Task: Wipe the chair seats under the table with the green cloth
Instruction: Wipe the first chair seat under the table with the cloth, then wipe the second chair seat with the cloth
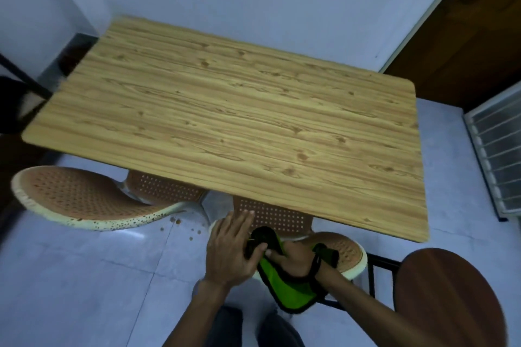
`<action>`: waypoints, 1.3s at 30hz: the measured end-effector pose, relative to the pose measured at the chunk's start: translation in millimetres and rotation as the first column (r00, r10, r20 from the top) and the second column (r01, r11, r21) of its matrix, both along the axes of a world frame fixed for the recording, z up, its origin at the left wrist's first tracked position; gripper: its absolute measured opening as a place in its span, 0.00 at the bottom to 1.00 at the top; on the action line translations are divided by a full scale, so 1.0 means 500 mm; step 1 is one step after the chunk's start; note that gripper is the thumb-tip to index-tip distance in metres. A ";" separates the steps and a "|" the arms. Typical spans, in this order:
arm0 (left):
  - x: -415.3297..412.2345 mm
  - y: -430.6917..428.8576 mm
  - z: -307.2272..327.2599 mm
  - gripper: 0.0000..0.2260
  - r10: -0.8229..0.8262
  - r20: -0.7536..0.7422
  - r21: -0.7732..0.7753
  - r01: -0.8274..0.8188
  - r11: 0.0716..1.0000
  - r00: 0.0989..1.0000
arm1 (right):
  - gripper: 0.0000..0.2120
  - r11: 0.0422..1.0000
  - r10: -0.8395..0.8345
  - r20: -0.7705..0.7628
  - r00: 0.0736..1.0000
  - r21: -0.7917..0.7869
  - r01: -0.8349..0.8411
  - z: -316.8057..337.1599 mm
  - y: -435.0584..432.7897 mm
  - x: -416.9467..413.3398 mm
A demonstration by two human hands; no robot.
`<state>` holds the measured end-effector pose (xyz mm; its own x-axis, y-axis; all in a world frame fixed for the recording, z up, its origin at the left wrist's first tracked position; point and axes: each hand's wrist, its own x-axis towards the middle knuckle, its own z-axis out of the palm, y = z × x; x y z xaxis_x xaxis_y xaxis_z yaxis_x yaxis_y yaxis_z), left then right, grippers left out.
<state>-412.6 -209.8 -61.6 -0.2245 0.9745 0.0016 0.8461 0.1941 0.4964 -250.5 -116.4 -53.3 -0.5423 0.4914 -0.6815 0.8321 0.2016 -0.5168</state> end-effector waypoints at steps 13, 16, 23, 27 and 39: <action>-0.130 -0.028 0.256 0.42 0.352 0.631 -0.370 -0.131 0.920 0.691 | 0.14 0.552 -0.833 -0.340 0.436 -0.461 0.695 0.297 -0.176 -0.268; -0.218 -0.096 0.310 0.43 0.380 0.791 -0.315 -0.214 0.925 0.479 | 0.29 0.496 -0.868 -0.289 0.403 -0.491 0.716 0.325 -0.252 -0.389; -0.483 -0.231 0.331 0.24 0.474 0.880 -0.435 -0.383 0.815 0.008 | 0.21 0.587 -0.809 -0.341 0.478 -0.494 0.641 0.373 -0.288 -0.544; -0.528 -0.256 0.327 0.18 0.495 0.804 -0.580 -0.247 0.776 -0.330 | 0.25 0.708 -0.700 -0.443 0.560 -0.329 0.625 0.350 -0.319 -0.608; -0.812 -0.270 0.267 0.14 0.519 0.100 -0.211 -0.492 0.845 0.849 | 0.13 0.740 -0.437 -0.411 0.800 0.342 0.579 0.205 -0.316 -0.846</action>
<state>-818.8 -344.7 72.0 -0.6699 0.7070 -0.2268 0.5265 0.6677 0.5263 -673.6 -274.3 49.3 -0.2550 0.9490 -0.1854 0.7026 0.0501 -0.7098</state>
